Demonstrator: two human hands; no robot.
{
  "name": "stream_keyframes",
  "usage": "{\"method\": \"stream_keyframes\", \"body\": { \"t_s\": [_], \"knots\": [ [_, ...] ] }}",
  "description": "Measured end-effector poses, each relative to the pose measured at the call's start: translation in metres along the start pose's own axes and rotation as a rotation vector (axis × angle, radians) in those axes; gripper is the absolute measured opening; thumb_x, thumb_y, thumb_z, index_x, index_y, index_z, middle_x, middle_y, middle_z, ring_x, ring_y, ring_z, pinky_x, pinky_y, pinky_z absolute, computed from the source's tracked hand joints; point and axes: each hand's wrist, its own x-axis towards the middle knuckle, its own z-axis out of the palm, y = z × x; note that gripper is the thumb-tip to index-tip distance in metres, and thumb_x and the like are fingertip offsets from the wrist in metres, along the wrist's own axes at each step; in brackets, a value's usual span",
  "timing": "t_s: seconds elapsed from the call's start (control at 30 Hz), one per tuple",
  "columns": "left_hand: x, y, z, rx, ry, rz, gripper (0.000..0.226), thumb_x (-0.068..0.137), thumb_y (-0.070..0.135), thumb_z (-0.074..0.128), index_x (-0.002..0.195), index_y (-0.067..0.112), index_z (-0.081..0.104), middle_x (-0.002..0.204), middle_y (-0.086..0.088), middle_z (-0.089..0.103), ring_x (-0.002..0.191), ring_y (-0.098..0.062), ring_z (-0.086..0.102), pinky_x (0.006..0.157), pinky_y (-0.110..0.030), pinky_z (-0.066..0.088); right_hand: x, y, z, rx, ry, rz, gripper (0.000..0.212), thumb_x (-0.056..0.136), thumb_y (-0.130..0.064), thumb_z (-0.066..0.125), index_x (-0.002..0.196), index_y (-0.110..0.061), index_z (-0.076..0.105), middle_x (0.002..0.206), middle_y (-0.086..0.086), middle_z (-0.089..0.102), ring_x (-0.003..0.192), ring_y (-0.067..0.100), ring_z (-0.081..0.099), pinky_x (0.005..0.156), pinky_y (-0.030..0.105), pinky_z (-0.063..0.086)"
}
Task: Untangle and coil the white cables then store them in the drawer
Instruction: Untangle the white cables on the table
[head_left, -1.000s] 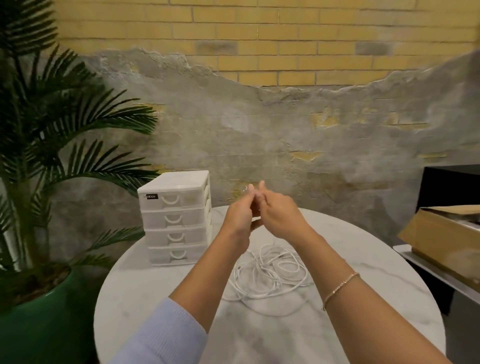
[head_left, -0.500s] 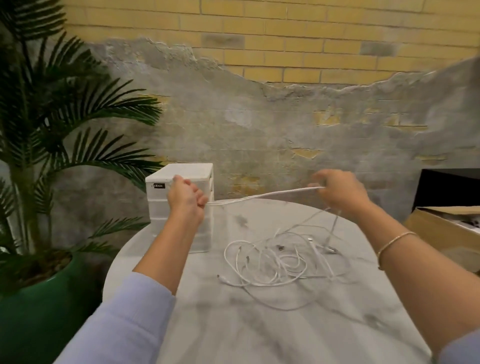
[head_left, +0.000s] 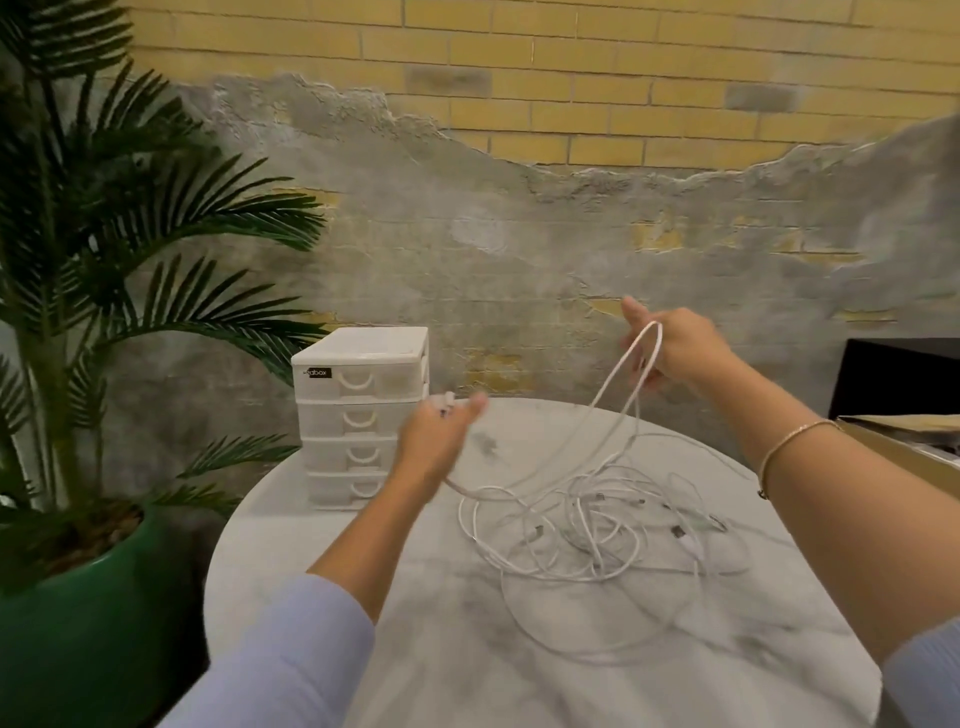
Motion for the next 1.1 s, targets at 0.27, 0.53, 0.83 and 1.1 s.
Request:
{"method": "stream_keyframes", "body": {
  "t_s": [0.27, 0.53, 0.83, 1.1],
  "knots": [
    [-0.005, -0.018, 0.097, 0.473, -0.414, 0.006, 0.059, 0.075, 0.061, 0.065, 0.103, 0.009, 0.064, 0.101, -0.004, 0.066, 0.087, -0.015, 0.059, 0.065, -0.020, 0.039, -0.005, -0.025, 0.002, 0.092, -0.006, -0.318, 0.059, 0.096, -0.054, 0.029, 0.065, -0.022, 0.068, 0.085, 0.013, 0.070, 0.087, 0.031, 0.066, 0.094, 0.048, 0.047],
    [0.018, -0.031, 0.101, 0.608, -0.233, -0.140, 0.037, 0.093, 0.033, 0.054, 0.113, 0.002, 0.063, 0.116, -0.014, 0.064, 0.108, -0.030, 0.060, 0.082, -0.031, 0.047, 0.002, 0.000, -0.020, -0.535, 0.291, -0.319, 0.058, 0.089, -0.065, 0.031, 0.102, -0.018, 0.063, 0.137, 0.019, 0.041, 0.139, 0.030, 0.025, 0.108, 0.063, -0.013],
    [0.046, -0.028, 0.067, 0.628, -0.011, -0.268, 0.030, 0.094, 0.018, 0.052, 0.121, 0.004, 0.057, 0.123, -0.012, 0.060, 0.112, -0.028, 0.057, 0.077, -0.030, 0.042, 0.017, 0.027, -0.039, -0.882, 0.624, -0.240, 0.033, 0.076, -0.008, 0.066, 0.105, -0.010, 0.052, 0.154, 0.027, -0.003, 0.145, 0.037, -0.007, 0.104, 0.067, -0.011],
    [0.045, -0.014, 0.063, 0.424, 0.022, -0.274, 0.020, 0.085, 0.015, 0.060, 0.103, 0.005, 0.058, 0.102, -0.006, 0.062, 0.073, -0.018, 0.056, 0.052, -0.023, 0.039, 0.016, 0.021, -0.042, -0.531, 0.308, -0.372, 0.044, 0.080, 0.005, 0.062, 0.121, -0.008, 0.054, 0.149, 0.019, 0.025, 0.130, 0.039, 0.035, 0.104, 0.042, 0.038]
  ]
}}
